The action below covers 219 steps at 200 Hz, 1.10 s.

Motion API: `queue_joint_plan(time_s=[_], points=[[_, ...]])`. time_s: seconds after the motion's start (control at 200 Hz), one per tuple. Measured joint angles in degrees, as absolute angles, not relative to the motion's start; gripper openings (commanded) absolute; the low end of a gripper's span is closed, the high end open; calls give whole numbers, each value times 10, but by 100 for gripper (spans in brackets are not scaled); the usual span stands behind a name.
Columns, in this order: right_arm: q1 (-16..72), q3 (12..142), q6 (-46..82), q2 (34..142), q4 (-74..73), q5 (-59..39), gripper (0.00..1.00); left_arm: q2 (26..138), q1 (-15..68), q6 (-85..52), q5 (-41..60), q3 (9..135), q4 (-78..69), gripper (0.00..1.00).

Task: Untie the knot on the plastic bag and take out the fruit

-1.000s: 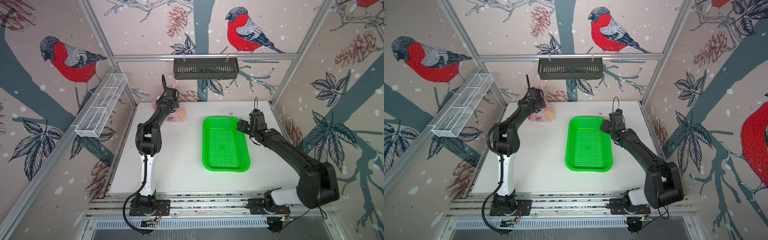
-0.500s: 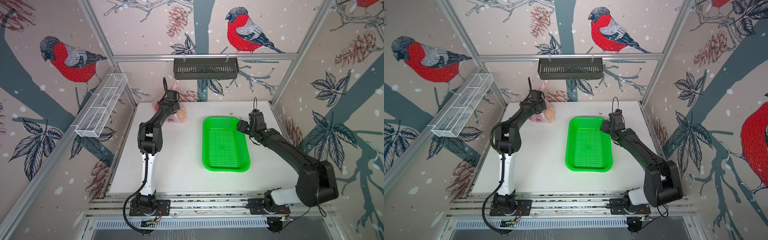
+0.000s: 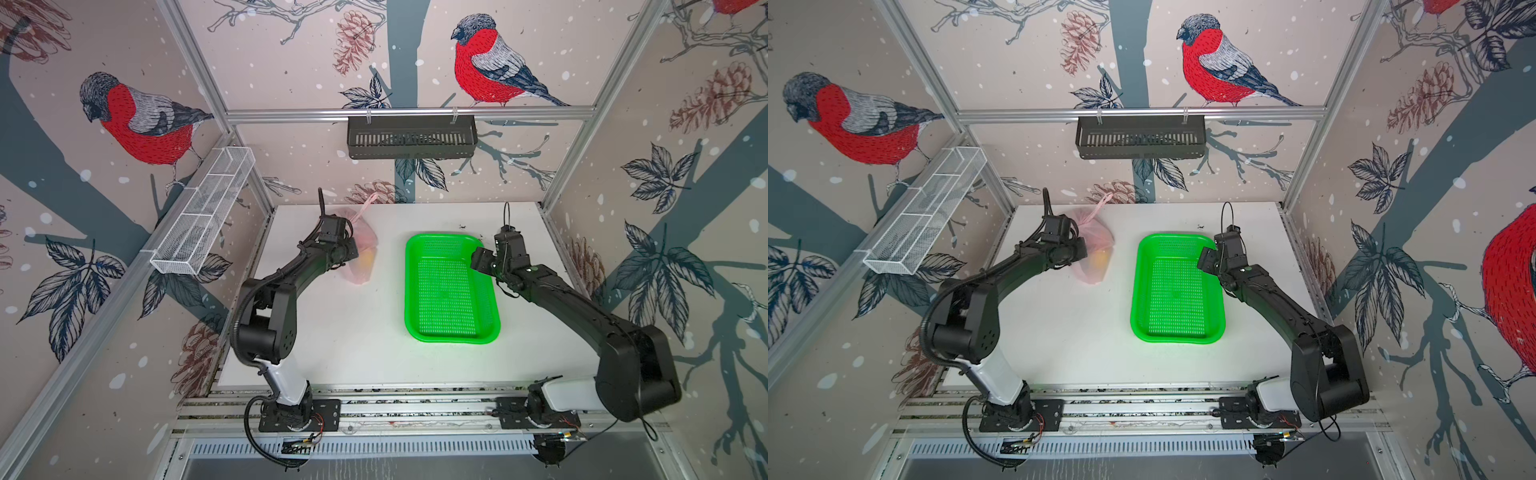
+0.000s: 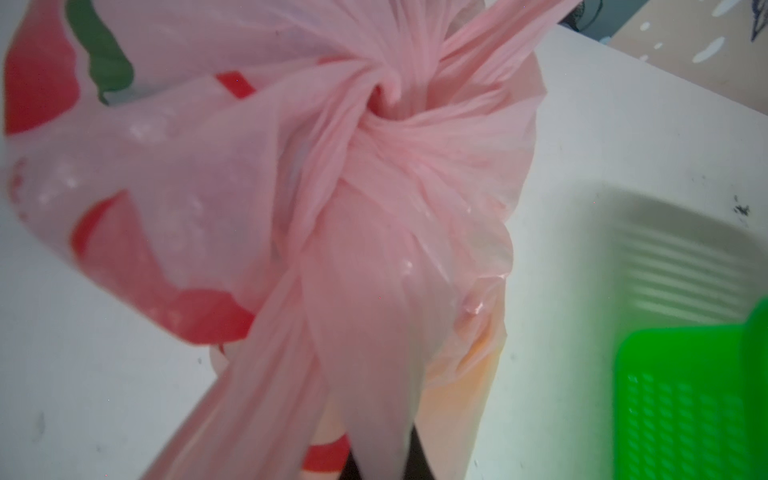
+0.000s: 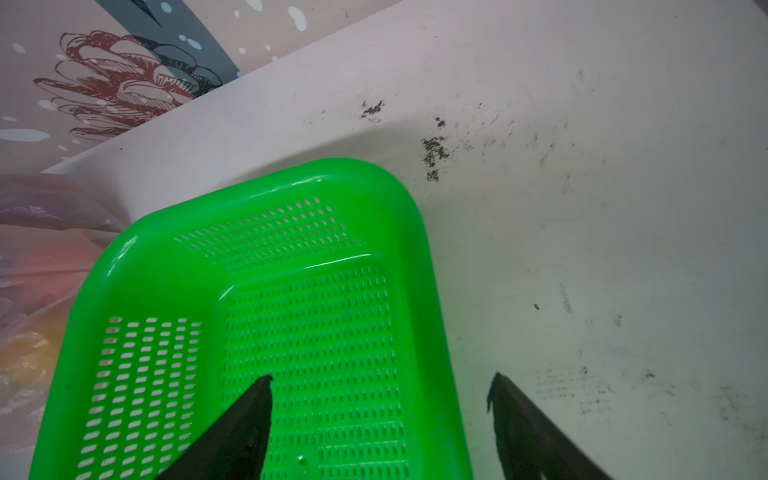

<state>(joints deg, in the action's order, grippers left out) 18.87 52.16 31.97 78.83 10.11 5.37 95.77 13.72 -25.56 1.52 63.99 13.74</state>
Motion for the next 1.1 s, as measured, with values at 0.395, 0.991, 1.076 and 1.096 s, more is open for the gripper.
queue_joint_plan(time_s=[0.395,0.991,1.076,1.096], points=[[288,546,312,776,94,55,82,584,267,-387,30,307,142,16],[522,601,305,778,102,168,82,454,276,-413,1,448,285,63],[552,605,300,785,92,182,81,470,276,-399,-13,499,309,65],[557,606,300,789,88,183,81,477,276,-393,-17,511,314,67]])
